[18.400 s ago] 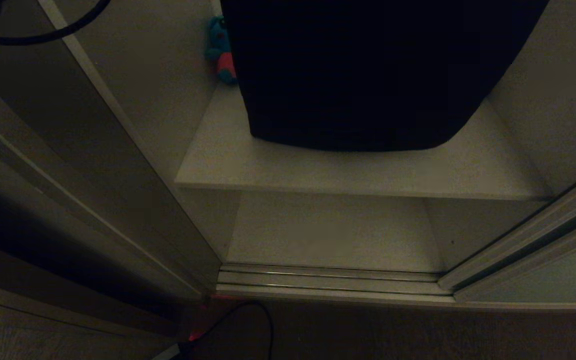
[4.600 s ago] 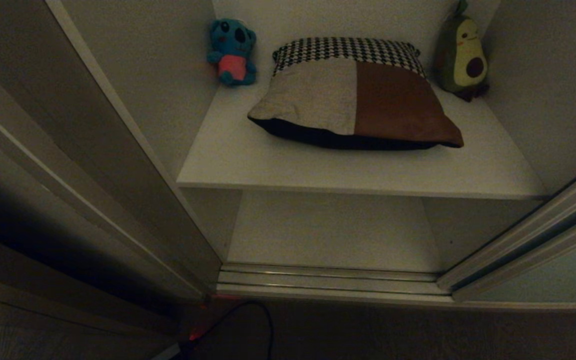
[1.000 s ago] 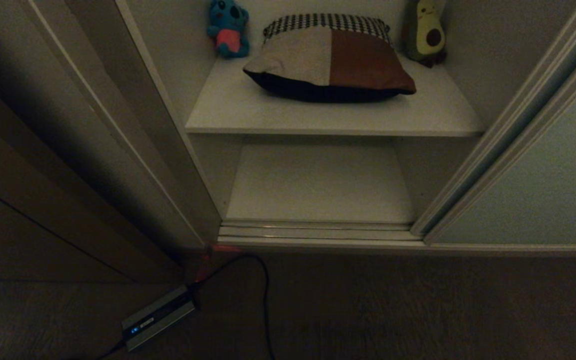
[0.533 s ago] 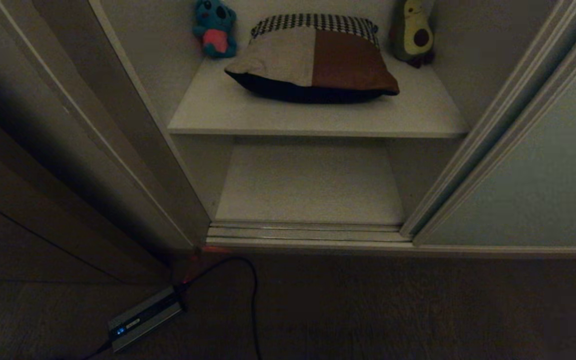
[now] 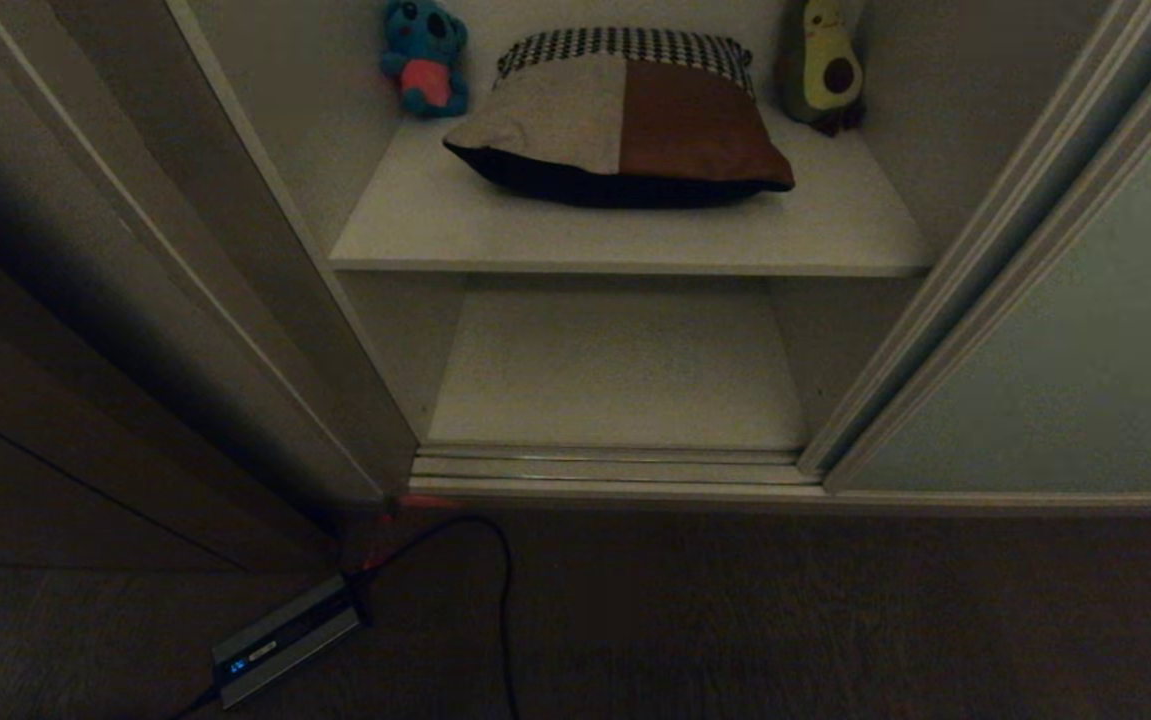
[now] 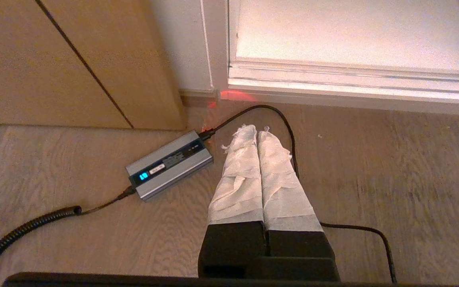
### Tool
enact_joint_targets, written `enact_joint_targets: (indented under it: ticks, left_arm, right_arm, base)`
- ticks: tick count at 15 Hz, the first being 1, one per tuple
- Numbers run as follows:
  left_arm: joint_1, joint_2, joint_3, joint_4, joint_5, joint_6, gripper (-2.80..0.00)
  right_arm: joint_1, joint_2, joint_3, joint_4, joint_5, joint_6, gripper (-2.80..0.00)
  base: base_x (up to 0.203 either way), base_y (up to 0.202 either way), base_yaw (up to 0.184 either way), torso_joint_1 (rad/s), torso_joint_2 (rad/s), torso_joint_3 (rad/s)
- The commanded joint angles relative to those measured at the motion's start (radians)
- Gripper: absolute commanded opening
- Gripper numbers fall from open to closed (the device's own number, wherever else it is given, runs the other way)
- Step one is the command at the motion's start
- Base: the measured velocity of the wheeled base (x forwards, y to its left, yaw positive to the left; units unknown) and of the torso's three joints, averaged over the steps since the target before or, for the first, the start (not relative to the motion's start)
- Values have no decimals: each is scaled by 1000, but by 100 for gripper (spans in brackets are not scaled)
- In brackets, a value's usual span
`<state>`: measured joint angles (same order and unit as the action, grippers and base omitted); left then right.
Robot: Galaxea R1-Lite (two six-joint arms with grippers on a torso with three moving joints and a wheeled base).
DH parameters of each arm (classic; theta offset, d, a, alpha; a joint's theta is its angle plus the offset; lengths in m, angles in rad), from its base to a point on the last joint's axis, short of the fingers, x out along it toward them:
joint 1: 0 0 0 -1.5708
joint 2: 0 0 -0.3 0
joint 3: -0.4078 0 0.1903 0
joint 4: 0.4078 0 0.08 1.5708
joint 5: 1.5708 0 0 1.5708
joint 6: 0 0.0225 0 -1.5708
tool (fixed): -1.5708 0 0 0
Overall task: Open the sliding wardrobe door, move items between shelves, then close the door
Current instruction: Close the door
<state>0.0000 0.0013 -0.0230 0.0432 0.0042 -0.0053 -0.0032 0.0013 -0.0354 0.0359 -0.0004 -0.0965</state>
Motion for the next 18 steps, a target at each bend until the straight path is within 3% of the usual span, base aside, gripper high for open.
enact_joint_targets:
  ticks: [1, 4, 8, 11, 13, 16, 18]
  left_arm:
    - [0, 0, 0, 0, 0, -1, -280]
    - [0, 0, 0, 0, 0, -1, -280]
    - [0, 0, 0, 0, 0, -1, -280]
    - [0, 0, 0, 0, 0, -2, -280]
    - [0, 0, 0, 0, 0, -1, -280]
    - [0, 0, 0, 0, 0, -1, -280]
    - [0, 0, 0, 0, 0, -1, -280]
  right_arm:
    - [0, 34, -91, 18, -1, -6, -280]
    - [1, 209, -407, 98, -16, 23, -280]
    - [0, 523, -778, 136, -105, 49, -280]
    - [17, 728, -1003, 146, -227, 64, -280]
    - [-29, 831, -1115, 178, -234, 72, -280]
    - [-212, 955, -1222, 236, -19, 107, -280]
    - [-341, 1070, -1296, 244, 209, 139, -280]
  base:
    - [0, 0, 0, 0, 0, 0]
    - [0, 0, 0, 0, 0, 0]
    - [0, 0, 0, 0, 0, 0]
    - [0, 0, 0, 0, 0, 0]
    - [0, 0, 0, 0, 0, 0]
    - [0, 0, 0, 0, 0, 0]
    - [0, 0, 0, 0, 0, 0]
